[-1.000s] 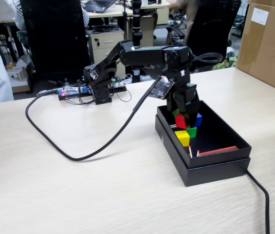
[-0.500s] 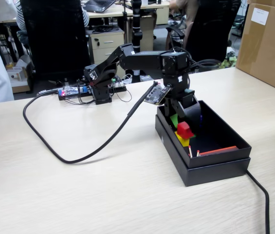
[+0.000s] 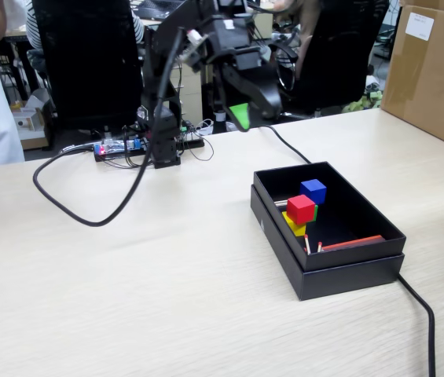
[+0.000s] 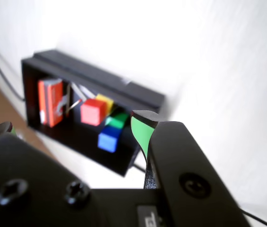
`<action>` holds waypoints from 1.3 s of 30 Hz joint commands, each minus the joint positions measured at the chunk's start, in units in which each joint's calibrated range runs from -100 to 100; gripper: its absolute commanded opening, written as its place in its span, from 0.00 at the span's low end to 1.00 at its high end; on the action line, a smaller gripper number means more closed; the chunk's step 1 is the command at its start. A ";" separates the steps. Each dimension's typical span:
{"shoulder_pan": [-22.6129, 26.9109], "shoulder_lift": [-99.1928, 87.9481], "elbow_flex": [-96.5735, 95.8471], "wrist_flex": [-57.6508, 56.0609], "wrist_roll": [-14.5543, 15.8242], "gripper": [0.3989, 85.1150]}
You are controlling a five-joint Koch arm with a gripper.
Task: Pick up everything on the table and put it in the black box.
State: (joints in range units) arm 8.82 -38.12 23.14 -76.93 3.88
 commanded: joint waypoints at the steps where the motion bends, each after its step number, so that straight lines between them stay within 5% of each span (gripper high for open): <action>1: -2.10 -17.70 -10.18 7.16 0.15 0.58; 7: -6.89 -44.21 -48.53 27.29 0.05 0.59; 15: -9.72 -59.70 -72.01 39.39 0.05 0.61; 24: -10.21 -61.88 -88.33 44.49 -0.68 0.64; 39: -10.65 -61.88 -114.53 71.44 -5.32 0.59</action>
State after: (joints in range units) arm -1.83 -99.87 -89.23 -7.32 -0.85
